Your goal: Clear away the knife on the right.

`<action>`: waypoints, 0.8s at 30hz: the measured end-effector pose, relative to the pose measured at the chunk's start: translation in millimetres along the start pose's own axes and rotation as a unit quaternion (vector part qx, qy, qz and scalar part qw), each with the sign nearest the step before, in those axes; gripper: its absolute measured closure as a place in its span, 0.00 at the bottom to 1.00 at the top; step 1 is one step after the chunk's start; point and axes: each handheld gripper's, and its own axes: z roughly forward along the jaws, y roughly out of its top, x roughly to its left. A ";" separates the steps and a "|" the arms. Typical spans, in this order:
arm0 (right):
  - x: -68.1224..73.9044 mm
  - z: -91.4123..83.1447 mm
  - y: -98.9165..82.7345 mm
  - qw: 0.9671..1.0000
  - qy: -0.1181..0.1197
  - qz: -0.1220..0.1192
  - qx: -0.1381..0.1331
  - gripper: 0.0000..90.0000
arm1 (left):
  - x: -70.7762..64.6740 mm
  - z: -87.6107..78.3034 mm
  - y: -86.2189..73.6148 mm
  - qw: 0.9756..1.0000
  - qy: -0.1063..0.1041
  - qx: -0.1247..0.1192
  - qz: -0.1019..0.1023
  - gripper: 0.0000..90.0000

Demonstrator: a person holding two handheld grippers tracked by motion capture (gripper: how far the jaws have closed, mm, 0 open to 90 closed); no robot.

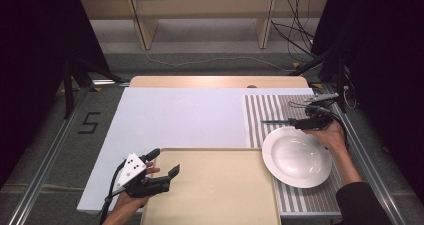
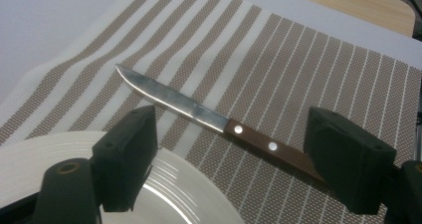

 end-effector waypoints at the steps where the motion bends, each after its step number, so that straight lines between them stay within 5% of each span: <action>1: -2.4 3.0 2.1 1.000 -0.001 -0.004 0.014 0.25 | 0.2 0.1 0.0 1.000 0.000 0.001 0.002 0.17; 24: -18.8 27.2 9.8 0.997 -0.012 0.006 0.081 0.27 | -0.1 0.8 -0.6 1.000 0.000 0.002 0.000 0.17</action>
